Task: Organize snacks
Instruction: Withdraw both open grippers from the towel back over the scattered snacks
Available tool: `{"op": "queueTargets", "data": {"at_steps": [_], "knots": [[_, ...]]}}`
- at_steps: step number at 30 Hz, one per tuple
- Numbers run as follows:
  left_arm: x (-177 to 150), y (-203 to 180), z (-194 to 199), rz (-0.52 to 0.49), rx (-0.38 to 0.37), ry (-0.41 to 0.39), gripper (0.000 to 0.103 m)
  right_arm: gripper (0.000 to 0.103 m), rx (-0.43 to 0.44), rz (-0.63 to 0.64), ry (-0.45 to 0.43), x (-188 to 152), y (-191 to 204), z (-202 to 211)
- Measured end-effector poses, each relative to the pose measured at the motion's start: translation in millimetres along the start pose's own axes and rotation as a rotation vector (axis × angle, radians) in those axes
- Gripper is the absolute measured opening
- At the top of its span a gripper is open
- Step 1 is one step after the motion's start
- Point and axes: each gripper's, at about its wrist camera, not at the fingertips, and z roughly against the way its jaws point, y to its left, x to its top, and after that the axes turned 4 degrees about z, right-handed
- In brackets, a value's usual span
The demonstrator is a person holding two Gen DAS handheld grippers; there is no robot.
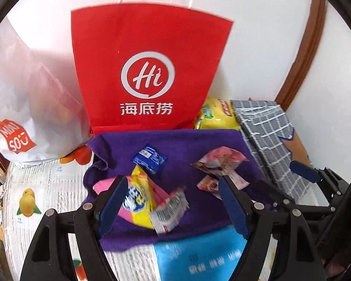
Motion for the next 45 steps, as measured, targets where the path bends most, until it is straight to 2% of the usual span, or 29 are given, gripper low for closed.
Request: {"op": "queueTargets", "data": {"at_steps": [5, 13, 26, 32, 37, 45], "knots": [[-23, 0, 46, -0.01, 0.025, -0.036, 0.079, 0.084, -0.035, -0.012, -0.008, -21, 8, 33], [-74, 5, 108, -0.021, 0.054, -0.074, 0.079, 0.084, -0.02, -0.029, -0.066, -63, 18, 94], [-154, 9, 167, -0.004, 0.066, -0.069, 0.078, 0.084, 0.054, -0.057, -0.059, -138, 30, 151], [-167, 8, 186, 0.0, 0.073, -0.092, 0.078, 0.082, 0.061, -0.034, -0.089, -156, 39, 168], [-168, 10, 191, 0.002, 0.074, -0.096, 0.078, 0.082, 0.023, 0.014, -0.118, -162, 45, 181], [-169, 15, 184, 0.017, 0.082, -0.075, 0.078, 0.082, 0.058, 0.012, -0.102, -164, 47, 172]]}}
